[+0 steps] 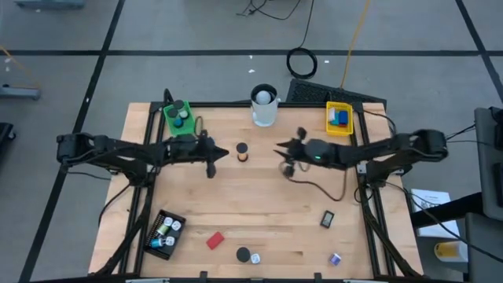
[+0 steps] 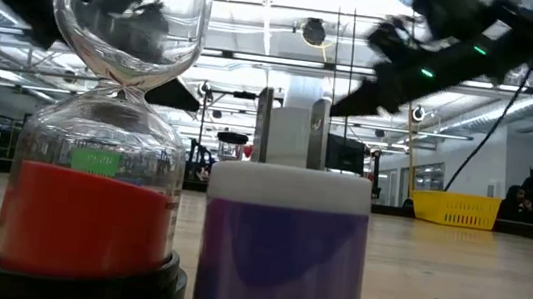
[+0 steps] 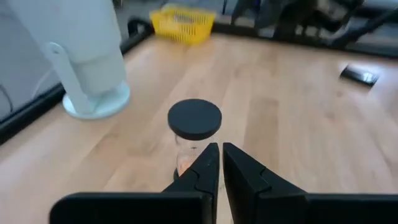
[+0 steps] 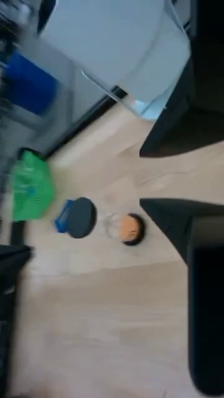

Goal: Pick & Place Office items
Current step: Put the orange hourglass timer into the green bin

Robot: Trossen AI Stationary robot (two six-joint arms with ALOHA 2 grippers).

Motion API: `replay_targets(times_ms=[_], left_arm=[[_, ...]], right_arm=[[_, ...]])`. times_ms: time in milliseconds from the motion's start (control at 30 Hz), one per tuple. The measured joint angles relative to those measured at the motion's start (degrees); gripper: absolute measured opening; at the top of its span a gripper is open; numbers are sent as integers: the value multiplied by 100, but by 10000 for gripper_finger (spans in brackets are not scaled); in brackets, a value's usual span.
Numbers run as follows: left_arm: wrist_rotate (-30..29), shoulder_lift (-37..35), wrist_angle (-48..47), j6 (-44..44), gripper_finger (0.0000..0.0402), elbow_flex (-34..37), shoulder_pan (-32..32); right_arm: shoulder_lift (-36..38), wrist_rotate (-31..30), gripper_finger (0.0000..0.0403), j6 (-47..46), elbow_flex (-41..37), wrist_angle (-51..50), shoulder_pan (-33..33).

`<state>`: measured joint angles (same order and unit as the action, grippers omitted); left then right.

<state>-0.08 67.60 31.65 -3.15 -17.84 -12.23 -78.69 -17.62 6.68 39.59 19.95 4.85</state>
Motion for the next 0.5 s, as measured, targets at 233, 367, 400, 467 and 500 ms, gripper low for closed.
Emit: replay_targets(times_ms=[233, 367, 400, 467, 500], left_arm=[[-370, 128, -2290, 19, 45, -1578, 287], [-529, 346, -3251, -204, 105, -2253, 386], [-576, 413, -3413, -346, 124, -2388, 410], [-604, 609, -3699, -570, 165, -2632, 450], [-602, 706, -3744, -600, 186, -2749, 462]], right_arm=[[790, 277, 38, -100, -1826, 2440, 198], [1066, 290, 8, -144, -2165, 2713, 196], [1104, 290, 4, -138, -2191, 2756, 196], [1158, 287, 2, -138, -2239, 2786, 194], [1167, 291, 4, -136, -2240, 2784, 194]])
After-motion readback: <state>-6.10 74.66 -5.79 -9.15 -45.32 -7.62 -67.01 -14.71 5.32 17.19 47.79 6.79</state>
